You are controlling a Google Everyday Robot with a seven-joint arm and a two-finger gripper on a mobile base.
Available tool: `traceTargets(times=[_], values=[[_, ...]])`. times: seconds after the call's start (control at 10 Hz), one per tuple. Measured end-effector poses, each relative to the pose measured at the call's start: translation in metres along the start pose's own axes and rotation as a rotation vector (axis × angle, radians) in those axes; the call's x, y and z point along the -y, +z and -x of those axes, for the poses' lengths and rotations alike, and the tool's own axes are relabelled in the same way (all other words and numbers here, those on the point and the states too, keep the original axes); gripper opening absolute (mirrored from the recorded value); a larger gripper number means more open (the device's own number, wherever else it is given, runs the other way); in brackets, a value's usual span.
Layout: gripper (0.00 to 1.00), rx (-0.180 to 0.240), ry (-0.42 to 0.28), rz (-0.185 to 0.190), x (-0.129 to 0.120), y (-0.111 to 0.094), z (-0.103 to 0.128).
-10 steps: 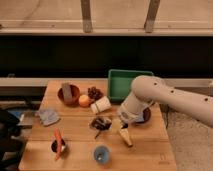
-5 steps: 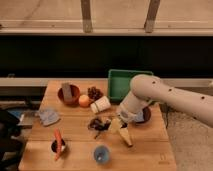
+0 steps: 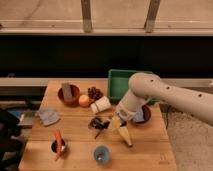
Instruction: Place brush in plastic cup
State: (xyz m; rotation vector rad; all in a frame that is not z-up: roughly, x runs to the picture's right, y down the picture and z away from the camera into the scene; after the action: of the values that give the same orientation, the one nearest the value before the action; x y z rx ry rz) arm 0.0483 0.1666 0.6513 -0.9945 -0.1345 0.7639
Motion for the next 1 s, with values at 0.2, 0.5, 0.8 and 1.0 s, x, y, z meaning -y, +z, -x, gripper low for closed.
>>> traceTargets(times=[0.2,0.5,0.8,1.0], values=[[0.0,0.0,0.008,-0.016,-0.006,-0.008,-0.005],[0.0,0.026,0.034,-0.034,-0.016,-0.017,-0.023],[0.0,0.057,0.069,-0.04,-0.026,-0.019,-0.049],[0.0,0.078,0.09,-0.043,-0.03,-0.022,-0.066]])
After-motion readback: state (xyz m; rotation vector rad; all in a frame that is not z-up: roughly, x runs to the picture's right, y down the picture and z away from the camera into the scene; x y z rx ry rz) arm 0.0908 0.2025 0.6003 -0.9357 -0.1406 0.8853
